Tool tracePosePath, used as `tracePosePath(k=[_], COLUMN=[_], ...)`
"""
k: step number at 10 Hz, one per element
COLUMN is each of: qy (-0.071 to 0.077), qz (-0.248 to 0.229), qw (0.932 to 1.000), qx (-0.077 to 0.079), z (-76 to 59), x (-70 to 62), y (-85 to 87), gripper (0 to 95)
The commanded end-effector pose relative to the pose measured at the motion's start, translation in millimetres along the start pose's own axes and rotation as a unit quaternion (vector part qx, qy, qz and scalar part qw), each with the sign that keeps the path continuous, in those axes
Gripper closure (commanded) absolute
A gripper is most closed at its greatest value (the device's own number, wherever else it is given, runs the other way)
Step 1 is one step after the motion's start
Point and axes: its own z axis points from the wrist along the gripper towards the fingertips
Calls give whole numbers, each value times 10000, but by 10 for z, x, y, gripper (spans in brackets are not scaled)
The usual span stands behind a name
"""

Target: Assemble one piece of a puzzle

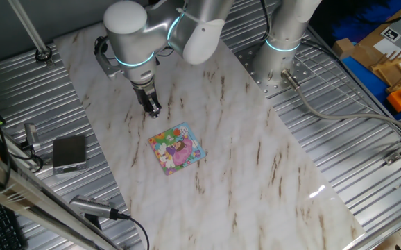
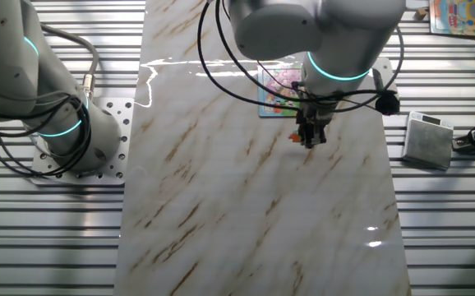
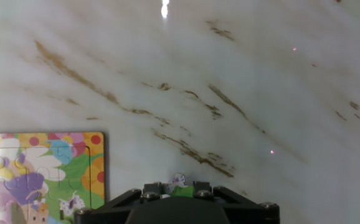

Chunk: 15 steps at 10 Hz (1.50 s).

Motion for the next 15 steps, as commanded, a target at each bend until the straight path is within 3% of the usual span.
tracePosePath(k=[1,3,9,15], qy=[-21,-21,-17,9], qz=[-136,-102,100,269], qw=[9999,9999,9999,9996], qx=[-29,-42,-71,-65], z=[-7,-17,-34,92], x=[6,-7,-195,-141], y=[4,29,473,719], gripper=[950,950,950,950])
